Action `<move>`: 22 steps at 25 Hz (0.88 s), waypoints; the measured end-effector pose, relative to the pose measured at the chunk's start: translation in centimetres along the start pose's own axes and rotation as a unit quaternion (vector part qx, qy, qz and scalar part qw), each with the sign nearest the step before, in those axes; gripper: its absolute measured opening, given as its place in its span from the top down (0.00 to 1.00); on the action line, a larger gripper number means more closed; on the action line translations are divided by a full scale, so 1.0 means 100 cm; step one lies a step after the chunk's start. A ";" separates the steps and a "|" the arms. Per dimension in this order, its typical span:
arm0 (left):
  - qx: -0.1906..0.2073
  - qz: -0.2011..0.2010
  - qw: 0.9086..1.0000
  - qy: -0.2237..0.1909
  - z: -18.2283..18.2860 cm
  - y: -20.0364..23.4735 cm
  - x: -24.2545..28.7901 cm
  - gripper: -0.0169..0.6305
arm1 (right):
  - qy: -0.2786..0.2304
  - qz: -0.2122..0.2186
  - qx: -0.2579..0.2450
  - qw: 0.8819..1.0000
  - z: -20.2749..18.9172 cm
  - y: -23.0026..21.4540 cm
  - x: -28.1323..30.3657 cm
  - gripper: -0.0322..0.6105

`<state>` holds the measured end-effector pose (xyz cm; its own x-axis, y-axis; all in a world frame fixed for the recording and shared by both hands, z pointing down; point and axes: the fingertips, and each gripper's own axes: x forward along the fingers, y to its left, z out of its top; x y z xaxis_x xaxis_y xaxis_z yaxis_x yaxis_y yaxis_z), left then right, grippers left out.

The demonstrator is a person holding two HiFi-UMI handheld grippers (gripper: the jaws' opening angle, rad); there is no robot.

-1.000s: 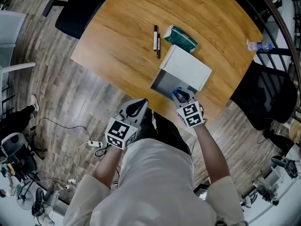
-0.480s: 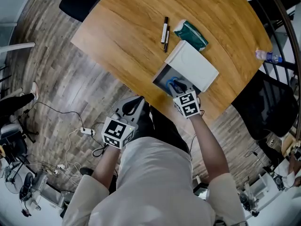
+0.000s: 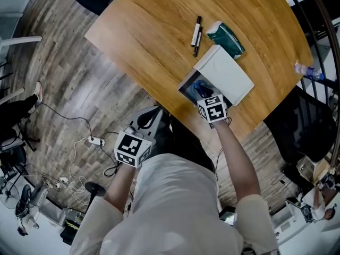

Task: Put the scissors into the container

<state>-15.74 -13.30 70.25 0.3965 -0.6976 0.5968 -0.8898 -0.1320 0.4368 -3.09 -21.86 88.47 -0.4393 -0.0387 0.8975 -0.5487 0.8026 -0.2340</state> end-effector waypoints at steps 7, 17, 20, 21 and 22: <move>-0.001 0.004 1.000 -0.003 -0.005 0.006 -0.013 0.99 | 0.003 -0.005 0.020 1.000 0.001 0.000 0.005 0.80; 0.021 -0.019 0.999 -0.018 0.013 0.000 -0.032 0.99 | -0.028 -0.021 0.037 0.999 0.013 0.016 -0.032 0.79; 0.032 -0.034 0.999 -0.022 0.022 -0.011 -0.035 0.99 | -0.048 -0.034 0.049 0.997 0.016 0.017 -0.058 0.79; 0.037 -0.039 0.998 -0.023 0.025 -0.014 -0.037 0.99 | -0.054 -0.039 0.053 0.996 0.017 0.017 -0.067 0.79; 0.042 -0.042 0.998 -0.023 0.027 -0.016 -0.039 0.99 | -0.060 -0.043 0.059 0.996 0.017 0.019 -0.077 0.79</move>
<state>-16.46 -12.31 65.44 0.4620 -0.7126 0.5280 -0.8703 -0.2497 0.4246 -1.95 -21.08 80.47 -0.4655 -0.1805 0.8665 -0.6644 0.7180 -0.2074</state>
